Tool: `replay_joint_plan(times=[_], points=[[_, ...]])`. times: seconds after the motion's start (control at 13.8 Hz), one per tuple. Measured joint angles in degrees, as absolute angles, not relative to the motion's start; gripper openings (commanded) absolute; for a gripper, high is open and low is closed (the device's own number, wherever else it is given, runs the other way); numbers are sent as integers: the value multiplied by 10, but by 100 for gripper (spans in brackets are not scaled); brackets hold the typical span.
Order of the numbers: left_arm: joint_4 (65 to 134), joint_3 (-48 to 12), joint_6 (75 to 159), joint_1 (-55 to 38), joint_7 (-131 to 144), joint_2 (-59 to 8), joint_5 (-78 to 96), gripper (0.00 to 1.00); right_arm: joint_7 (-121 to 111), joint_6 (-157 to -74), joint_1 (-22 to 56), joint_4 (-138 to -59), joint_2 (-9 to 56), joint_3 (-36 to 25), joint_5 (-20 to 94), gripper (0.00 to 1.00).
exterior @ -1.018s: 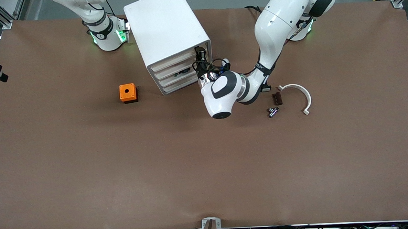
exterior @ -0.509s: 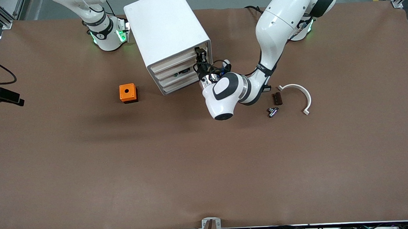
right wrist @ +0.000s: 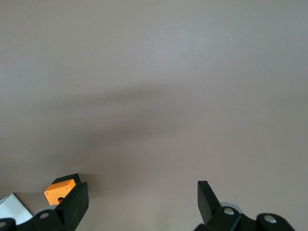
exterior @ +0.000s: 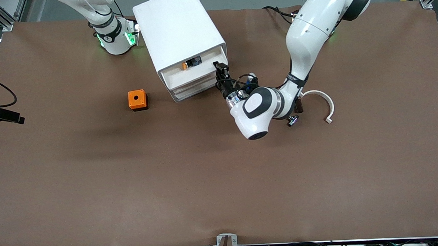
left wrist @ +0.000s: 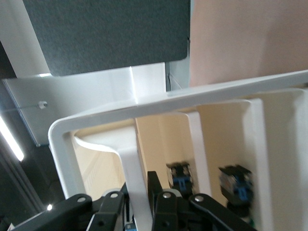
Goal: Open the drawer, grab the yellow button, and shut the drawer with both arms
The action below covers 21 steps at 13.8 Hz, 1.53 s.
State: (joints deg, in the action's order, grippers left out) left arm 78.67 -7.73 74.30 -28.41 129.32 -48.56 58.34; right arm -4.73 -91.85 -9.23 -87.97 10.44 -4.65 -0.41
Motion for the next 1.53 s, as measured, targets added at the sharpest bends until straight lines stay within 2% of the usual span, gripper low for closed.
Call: replay_joint_plan(times=[0.29,0.58,0.8,0.95,1.02,1.09,1.24,1.53], points=[[782,-77,769,-250,1291,-486,588,22,115,-914,-86,-880,105,-39,10,100],[779,-78,783,-229,1291,-485,591,22,370,-894,20,-881,89,-29,12,100],[778,-78,786,-218,1291,-485,592,23,525,-889,105,-916,48,-27,13,100],[778,-77,787,-215,1291,-485,592,45,633,-890,165,-952,12,-26,21,100],[778,-78,787,-215,1291,-485,592,96,682,-892,195,-968,-6,-26,29,100],[778,-77,789,-215,1291,-486,592,100,726,-897,224,-981,-20,-25,36,100],[779,-76,796,-213,1289,-486,592,100,819,-923,282,-995,-36,-25,42,100],[770,-75,798,-202,1237,-486,627,100,938,-995,371,-1017,-17,-25,43,100]])
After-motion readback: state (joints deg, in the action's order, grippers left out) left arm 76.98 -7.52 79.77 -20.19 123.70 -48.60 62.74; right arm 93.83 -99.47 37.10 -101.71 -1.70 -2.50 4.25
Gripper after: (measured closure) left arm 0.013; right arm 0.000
